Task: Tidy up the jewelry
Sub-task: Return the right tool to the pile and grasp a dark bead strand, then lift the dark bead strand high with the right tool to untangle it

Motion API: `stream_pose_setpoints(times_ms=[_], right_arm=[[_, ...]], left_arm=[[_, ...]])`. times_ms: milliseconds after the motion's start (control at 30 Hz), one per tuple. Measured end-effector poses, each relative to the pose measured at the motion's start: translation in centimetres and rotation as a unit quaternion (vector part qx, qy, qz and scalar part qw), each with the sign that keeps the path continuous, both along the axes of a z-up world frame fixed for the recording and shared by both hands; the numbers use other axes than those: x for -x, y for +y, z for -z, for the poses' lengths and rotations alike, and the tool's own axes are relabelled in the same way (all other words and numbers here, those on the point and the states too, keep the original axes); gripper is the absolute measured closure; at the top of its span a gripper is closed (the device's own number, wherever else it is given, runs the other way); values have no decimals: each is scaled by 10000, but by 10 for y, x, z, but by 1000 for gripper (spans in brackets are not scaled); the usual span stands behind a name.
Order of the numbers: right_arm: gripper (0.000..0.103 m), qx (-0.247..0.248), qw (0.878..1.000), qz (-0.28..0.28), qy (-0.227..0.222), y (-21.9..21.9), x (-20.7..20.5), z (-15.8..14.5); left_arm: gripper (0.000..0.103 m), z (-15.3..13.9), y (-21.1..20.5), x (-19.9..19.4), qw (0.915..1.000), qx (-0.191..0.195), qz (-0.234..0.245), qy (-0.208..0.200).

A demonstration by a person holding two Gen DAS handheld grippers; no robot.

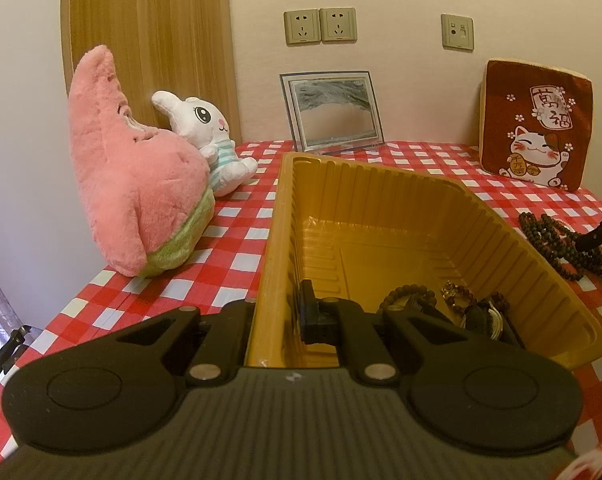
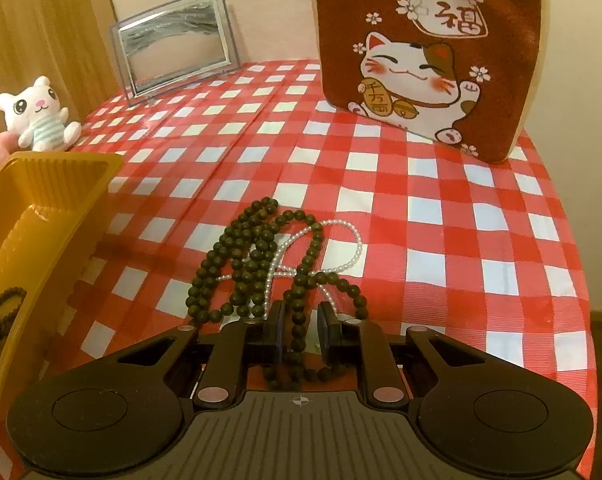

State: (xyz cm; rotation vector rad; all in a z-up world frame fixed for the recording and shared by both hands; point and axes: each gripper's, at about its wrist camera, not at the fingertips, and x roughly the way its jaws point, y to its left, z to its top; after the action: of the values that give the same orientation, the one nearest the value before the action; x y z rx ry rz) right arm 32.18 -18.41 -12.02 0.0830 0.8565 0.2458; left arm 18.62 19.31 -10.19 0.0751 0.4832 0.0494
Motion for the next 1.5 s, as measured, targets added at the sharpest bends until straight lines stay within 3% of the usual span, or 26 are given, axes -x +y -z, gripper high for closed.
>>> stream_pose_setpoints(times_ms=[367, 533, 767, 967, 1500], right_arm=[[86, -256, 9996, 127, 56, -1, -8, 3], [96, -340, 9993, 98, 78, -1, -10, 4], [96, -257, 9996, 76, -1, 4, -7, -2], [96, -352, 9987, 97, -363, -2, 0, -35], [96, -641, 9848, -241, -1594, -2, 15, -164]], left_arm=[[96, 0, 1, 0, 10000, 0, -2, 10], [96, 1, 0, 0, 10000, -3, -4, 8], [96, 1, 0, 0, 10000, -5, -3, 11], [96, 0, 0, 0, 10000, 3, -4, 7], [96, 1, -1, 0, 10000, -2, 4, 7]])
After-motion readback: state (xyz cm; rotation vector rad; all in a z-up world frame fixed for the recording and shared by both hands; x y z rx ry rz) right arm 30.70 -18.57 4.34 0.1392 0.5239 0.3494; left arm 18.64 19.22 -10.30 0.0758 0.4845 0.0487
